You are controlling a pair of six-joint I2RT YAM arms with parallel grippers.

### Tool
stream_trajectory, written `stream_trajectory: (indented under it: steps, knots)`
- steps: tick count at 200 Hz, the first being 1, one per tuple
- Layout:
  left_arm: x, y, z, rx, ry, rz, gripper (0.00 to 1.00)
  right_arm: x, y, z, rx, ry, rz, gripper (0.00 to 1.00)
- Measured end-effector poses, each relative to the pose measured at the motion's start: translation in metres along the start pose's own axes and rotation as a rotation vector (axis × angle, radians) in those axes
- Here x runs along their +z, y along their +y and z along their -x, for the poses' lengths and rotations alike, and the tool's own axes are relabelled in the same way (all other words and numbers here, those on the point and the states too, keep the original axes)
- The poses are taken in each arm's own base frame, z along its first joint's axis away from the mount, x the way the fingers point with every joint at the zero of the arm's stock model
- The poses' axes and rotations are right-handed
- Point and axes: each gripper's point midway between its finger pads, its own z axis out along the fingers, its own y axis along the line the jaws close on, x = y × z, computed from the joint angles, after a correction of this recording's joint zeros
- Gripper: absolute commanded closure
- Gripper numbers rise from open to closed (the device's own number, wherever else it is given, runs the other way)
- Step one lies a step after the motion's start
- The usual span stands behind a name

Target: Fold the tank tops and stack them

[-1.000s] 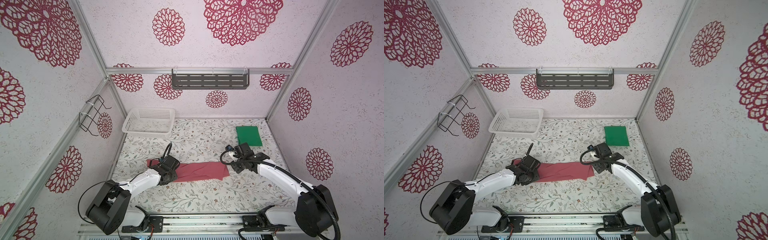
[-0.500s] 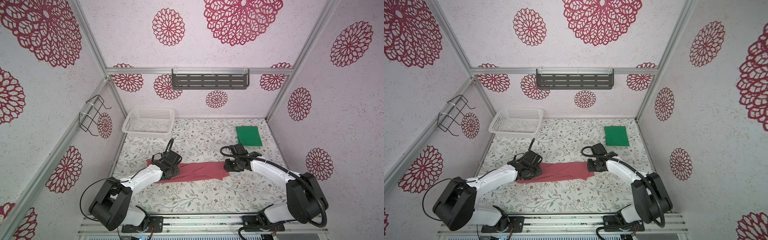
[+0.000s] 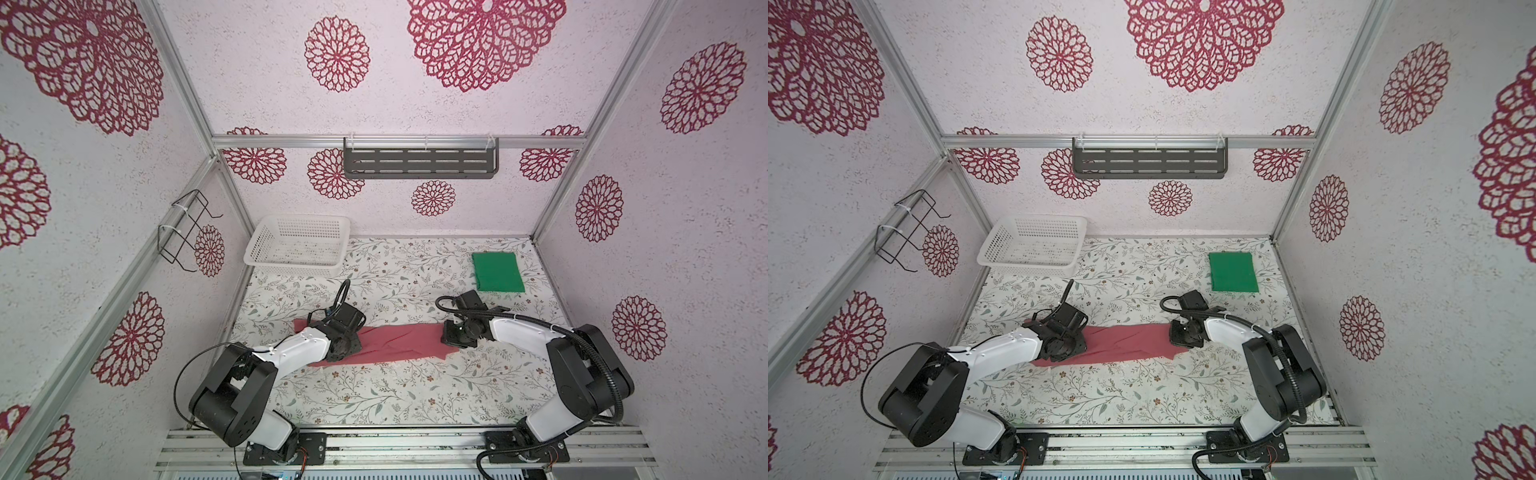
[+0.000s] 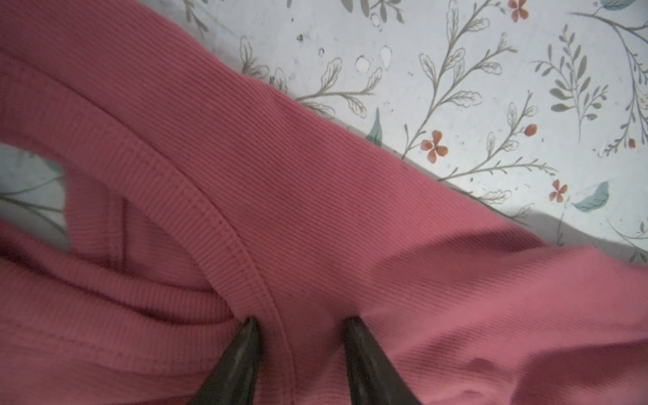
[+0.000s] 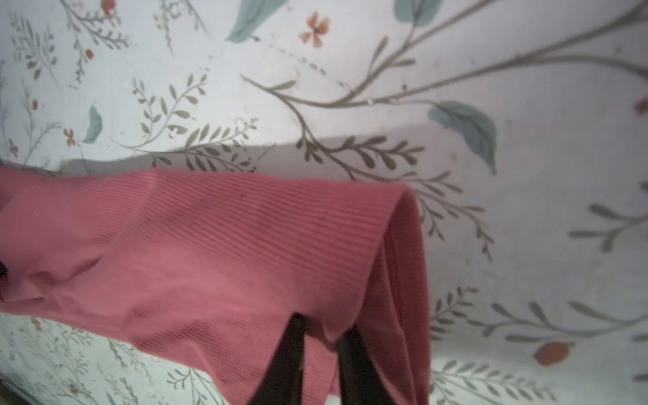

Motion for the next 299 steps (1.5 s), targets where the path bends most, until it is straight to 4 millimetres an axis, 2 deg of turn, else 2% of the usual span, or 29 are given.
stream_trajectory:
  steps: [25, 52, 93, 124, 131, 157, 171, 188, 205, 219, 233, 249, 260, 274, 299]
  knots:
    - [0.000, 0.000, 0.000, 0.012, -0.001, 0.005, 0.57, -0.008, 0.012, 0.021, -0.027, -0.042, 0.010, 1.00]
    - [0.002, -0.001, 0.002, 0.032, 0.004, 0.017, 0.57, -0.016, 0.018, 0.049, -0.064, -0.088, -0.007, 1.00]
    - [0.007, -0.004, 0.007, 0.050, 0.000, 0.032, 0.60, -0.010, 0.008, 0.076, -0.141, -0.093, -0.088, 1.00]
    - [0.008, -0.002, 0.011, 0.037, -0.024, 0.045, 0.62, 0.001, 0.000, 0.084, -0.222, -0.074, -0.148, 1.00]
    - [0.009, -0.001, 0.011, 0.030, -0.032, 0.045, 0.62, 0.002, -0.002, 0.085, -0.234, -0.071, -0.160, 0.94]
    - [0.007, -0.001, 0.012, 0.000, -0.057, 0.031, 0.58, 0.002, -0.010, 0.086, -0.260, -0.056, -0.185, 0.70]
    - [0.006, 0.000, 0.012, -0.015, -0.073, 0.029, 0.55, -0.002, -0.014, 0.088, -0.270, -0.049, -0.203, 0.62]
    - [0.002, 0.003, 0.012, -0.027, -0.095, 0.037, 0.53, -0.011, -0.013, 0.089, -0.271, -0.051, -0.209, 0.60]
    - [-0.005, 0.008, 0.013, -0.045, -0.120, 0.038, 0.53, -0.026, -0.005, 0.086, -0.268, -0.068, -0.198, 0.63]
    - [-0.013, 0.010, 0.017, -0.059, -0.145, 0.034, 0.52, -0.038, 0.016, 0.083, -0.279, -0.103, -0.154, 0.66]
    - [-0.020, 0.010, 0.022, -0.074, -0.167, 0.020, 0.52, -0.042, 0.044, 0.076, -0.297, -0.128, -0.088, 0.68]
    - [-0.027, 0.012, 0.029, -0.091, -0.191, 0.014, 0.52, -0.031, 0.067, 0.063, -0.309, -0.123, -0.019, 0.70]
    - [-0.031, 0.015, 0.035, -0.108, -0.208, 0.012, 0.52, -0.019, 0.069, 0.055, -0.300, -0.101, -0.003, 0.71]
    - [-0.035, 0.023, 0.046, -0.134, -0.231, 0.016, 0.53, 0.000, 0.058, 0.046, -0.266, -0.065, -0.013, 0.72]
    - [-0.034, 0.044, 0.069, -0.190, -0.267, 0.044, 0.54, 0.026, 0.025, 0.030, -0.191, -0.004, -0.065, 0.73]
